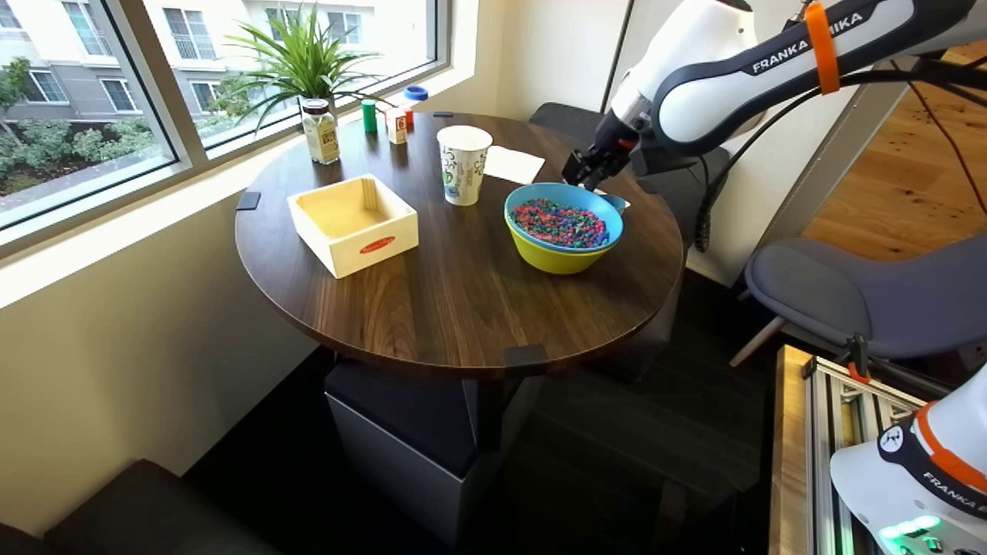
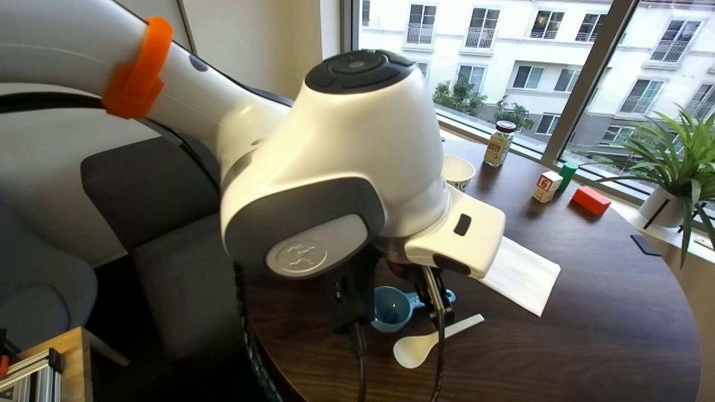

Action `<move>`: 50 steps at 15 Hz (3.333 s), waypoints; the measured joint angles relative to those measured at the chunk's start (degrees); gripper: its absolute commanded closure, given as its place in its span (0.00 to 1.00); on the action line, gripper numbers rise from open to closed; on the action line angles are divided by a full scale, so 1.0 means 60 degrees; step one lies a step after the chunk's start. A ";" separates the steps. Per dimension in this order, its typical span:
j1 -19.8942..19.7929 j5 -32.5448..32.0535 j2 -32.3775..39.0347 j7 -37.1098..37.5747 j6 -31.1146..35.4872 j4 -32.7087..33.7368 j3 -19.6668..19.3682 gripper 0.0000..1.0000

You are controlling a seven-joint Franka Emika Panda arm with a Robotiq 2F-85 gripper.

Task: Put some cereal in the blue measuring spoon then place the cereal back in the blue bowl using the measuring spoon

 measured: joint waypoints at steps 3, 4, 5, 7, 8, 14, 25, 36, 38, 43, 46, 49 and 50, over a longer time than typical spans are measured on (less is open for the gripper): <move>0.0038 0.0000 0.0038 -0.0006 0.0000 0.0010 0.0029 0.52; 0.0051 0.0000 0.0045 -0.0010 0.0000 0.0010 0.0037 0.58; 0.0068 0.0000 0.0050 -0.0011 0.0000 0.0011 0.0038 0.57; 0.0085 0.0000 0.0058 -0.0015 0.0000 0.0013 0.0040 0.58; 0.0089 0.0000 0.0062 -0.0017 0.0000 0.0013 0.0040 0.57; 0.0103 0.0000 0.0075 -0.0044 0.0000 0.0013 0.0040 0.69; 0.0112 -0.0001 0.0078 -0.0070 -0.0001 0.0016 0.0036 0.98; 0.0112 0.0793 0.0007 -0.0539 0.0463 0.0156 0.0042 0.98; 0.0112 0.1095 -0.0059 -0.0741 0.0649 0.0277 0.0062 0.98; 0.0175 0.1366 -0.0404 -0.0926 0.0718 0.0575 0.0228 0.98; 0.0339 0.1366 -0.0717 -0.0926 0.0718 0.0653 0.0361 0.98; 0.0559 0.1264 -0.1026 -0.0926 0.0718 0.0698 0.0517 0.98; 0.0637 0.1178 -0.1118 -0.0926 0.0713 0.0700 0.0574 0.98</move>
